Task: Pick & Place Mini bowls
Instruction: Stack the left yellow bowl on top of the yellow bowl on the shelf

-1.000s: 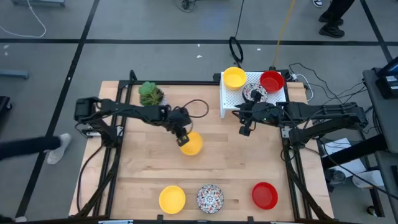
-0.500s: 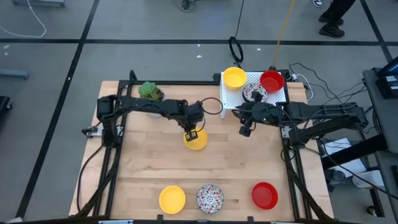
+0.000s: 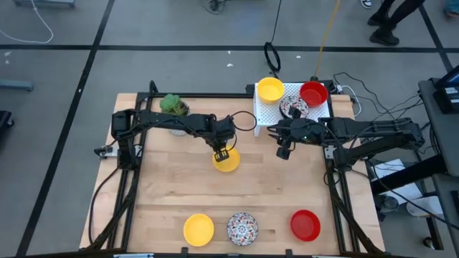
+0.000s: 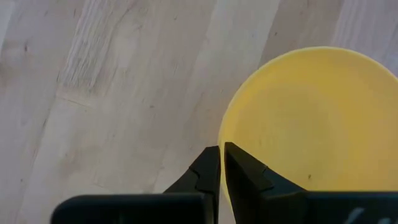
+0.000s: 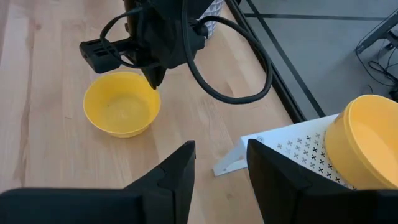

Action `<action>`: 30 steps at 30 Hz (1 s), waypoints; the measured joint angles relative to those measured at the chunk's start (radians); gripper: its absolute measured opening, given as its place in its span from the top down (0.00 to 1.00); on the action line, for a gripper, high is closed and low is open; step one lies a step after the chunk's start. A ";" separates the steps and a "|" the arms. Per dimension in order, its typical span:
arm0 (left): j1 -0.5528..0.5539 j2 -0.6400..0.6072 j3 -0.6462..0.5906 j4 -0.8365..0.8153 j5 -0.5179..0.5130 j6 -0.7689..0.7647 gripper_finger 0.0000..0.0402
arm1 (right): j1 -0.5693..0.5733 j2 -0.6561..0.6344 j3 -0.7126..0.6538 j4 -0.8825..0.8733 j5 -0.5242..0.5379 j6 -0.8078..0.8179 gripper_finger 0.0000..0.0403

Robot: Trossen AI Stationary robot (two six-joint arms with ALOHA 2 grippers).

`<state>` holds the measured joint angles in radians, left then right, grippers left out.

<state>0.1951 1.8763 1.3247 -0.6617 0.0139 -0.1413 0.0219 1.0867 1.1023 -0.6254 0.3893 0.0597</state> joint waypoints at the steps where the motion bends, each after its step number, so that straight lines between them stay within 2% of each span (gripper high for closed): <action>1: 0.000 0.000 0.000 0.000 0.000 0.000 0.93 | 0.000 0.000 0.000 0.000 0.000 0.000 0.67; 9: 0.000 0.000 0.015 -0.027 0.001 0.004 0.75 | 0.000 0.000 0.000 0.000 0.000 0.000 0.67; 14: 0.000 0.000 0.126 -0.216 0.001 0.007 0.66 | 0.005 0.000 0.000 0.000 -0.002 0.000 0.67; 19: -0.019 -0.021 0.226 -0.339 0.000 -0.018 0.63 | 0.047 0.004 -0.010 0.020 -0.059 -0.023 0.67; 25: -0.058 -0.135 0.239 -0.388 0.002 -0.019 0.65 | 0.113 0.004 -0.130 0.200 -0.080 -0.088 0.67; 30: -0.098 -0.268 0.239 -0.396 -0.004 -0.071 0.67 | 0.132 0.017 -0.299 0.491 -0.080 -0.116 0.67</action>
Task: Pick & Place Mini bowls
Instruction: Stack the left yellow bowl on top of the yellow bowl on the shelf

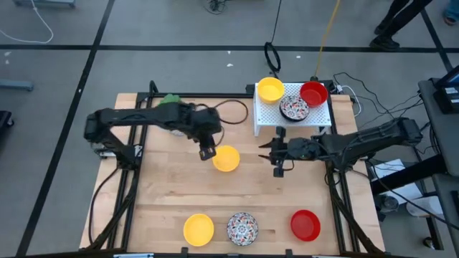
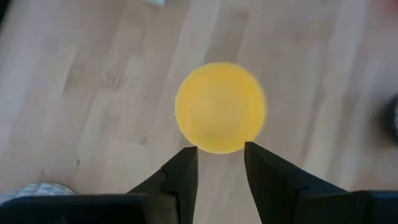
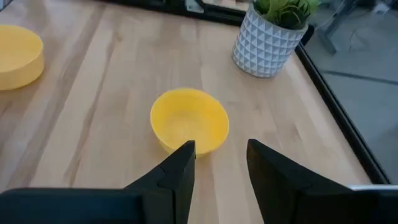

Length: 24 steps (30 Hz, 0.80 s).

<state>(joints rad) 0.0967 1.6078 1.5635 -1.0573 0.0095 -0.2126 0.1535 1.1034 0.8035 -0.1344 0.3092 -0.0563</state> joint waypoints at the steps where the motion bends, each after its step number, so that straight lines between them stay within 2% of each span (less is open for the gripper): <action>1: -0.009 -0.028 0.000 0.001 -0.009 -0.014 0.67 | -0.001 0.008 -0.026 0.048 0.000 0.000 0.67; 4: -0.037 -0.109 0.000 0.001 -0.043 -0.060 0.67 | -0.002 0.054 -0.064 0.127 -0.006 -0.001 0.67; 12: -0.092 -0.271 0.000 0.006 -0.094 -0.157 0.67 | -0.007 0.246 -0.036 0.171 -0.106 -0.041 0.67; 16: -0.110 -0.312 0.000 0.011 -0.095 -0.162 0.67 | -0.009 0.330 0.001 0.169 -0.136 -0.062 0.65; 24: -0.139 -0.333 0.000 0.012 -0.096 -0.160 0.67 | -0.009 0.447 0.104 0.173 -0.158 -0.166 0.53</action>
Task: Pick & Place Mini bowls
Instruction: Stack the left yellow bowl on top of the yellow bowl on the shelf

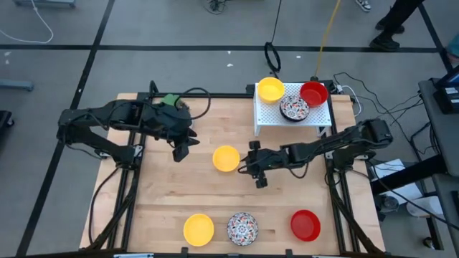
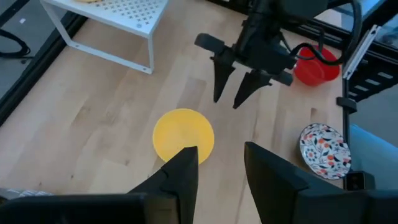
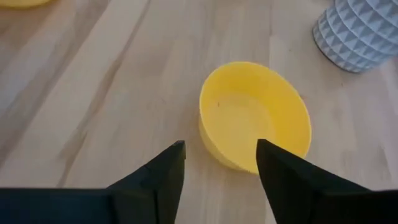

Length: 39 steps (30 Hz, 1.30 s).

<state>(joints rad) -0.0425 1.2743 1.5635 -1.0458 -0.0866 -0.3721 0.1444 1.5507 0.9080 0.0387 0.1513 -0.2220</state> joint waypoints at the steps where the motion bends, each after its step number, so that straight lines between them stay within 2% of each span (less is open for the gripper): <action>1: -0.002 0.000 0.000 0.000 0.000 0.000 0.67 | 0.000 0.020 0.014 0.000 0.000 -0.014 0.52; 6: -0.010 0.000 0.000 -0.001 0.000 0.000 0.67 | -0.010 0.134 0.093 0.003 -0.047 -0.056 0.50; 11: -0.010 0.000 0.000 -0.001 0.001 0.000 0.67 | -0.019 0.252 0.178 -0.001 -0.051 -0.109 0.51; 19: -0.011 0.000 0.000 -0.009 0.007 0.003 0.67 | -0.027 0.351 0.232 -0.007 -0.049 -0.142 0.56; 26: -0.011 0.000 0.000 -0.015 0.008 0.031 0.67 | -0.027 0.368 0.232 -0.023 -0.049 -0.141 0.70; 33: -0.011 0.000 0.000 -0.024 0.008 0.037 0.67 | -0.026 0.367 0.232 -0.019 -0.048 -0.140 0.96; 39: -0.011 0.000 0.000 -0.033 0.009 0.041 0.67 | -0.026 0.316 0.229 -0.050 -0.049 -0.138 0.99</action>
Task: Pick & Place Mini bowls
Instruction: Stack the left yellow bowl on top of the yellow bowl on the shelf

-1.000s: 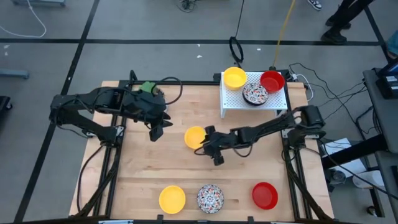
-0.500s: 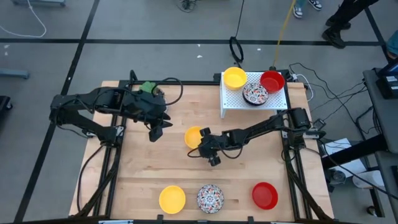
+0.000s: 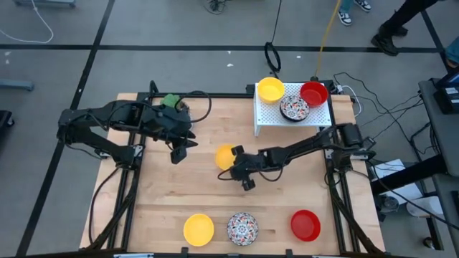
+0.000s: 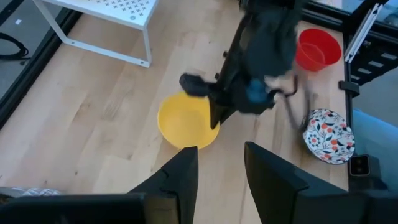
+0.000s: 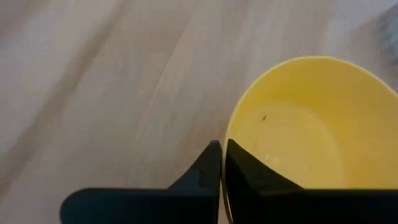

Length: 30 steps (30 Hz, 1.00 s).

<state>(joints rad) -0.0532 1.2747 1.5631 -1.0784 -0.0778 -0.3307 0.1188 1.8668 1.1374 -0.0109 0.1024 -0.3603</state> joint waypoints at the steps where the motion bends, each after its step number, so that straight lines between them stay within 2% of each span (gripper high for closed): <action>1: 0.000 0.000 0.000 -0.003 0.000 0.008 0.67 | 0.000 -0.020 0.001 0.013 0.001 -0.001 0.99; 7: 0.000 0.000 0.000 -0.004 0.000 0.025 0.67 | -0.017 -0.223 0.002 -0.029 0.009 -0.023 1.00; 10: 0.000 0.000 0.000 -0.003 -0.001 0.037 0.67 | -0.053 -0.337 0.002 -0.056 0.086 -0.019 1.00; 13: 0.000 0.000 0.000 -0.003 -0.001 0.037 0.67 | -0.116 -0.441 0.002 -0.115 0.162 0.001 1.00; 18: 0.000 0.000 0.000 -0.003 -0.002 0.040 0.67 | -0.274 -0.566 0.002 -0.178 0.159 0.087 1.00; 24: 0.000 0.000 0.000 -0.003 -0.002 0.040 0.67 | -0.451 -0.600 0.002 -0.205 0.156 0.091 1.00; 30: 0.000 0.000 0.000 -0.003 -0.002 0.040 0.67 | -0.585 -0.549 0.002 -0.210 0.155 0.113 1.00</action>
<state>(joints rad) -0.0528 1.2747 1.5631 -1.0813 -0.0803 -0.2909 -0.4661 1.3176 1.1393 -0.2208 0.2579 -0.2472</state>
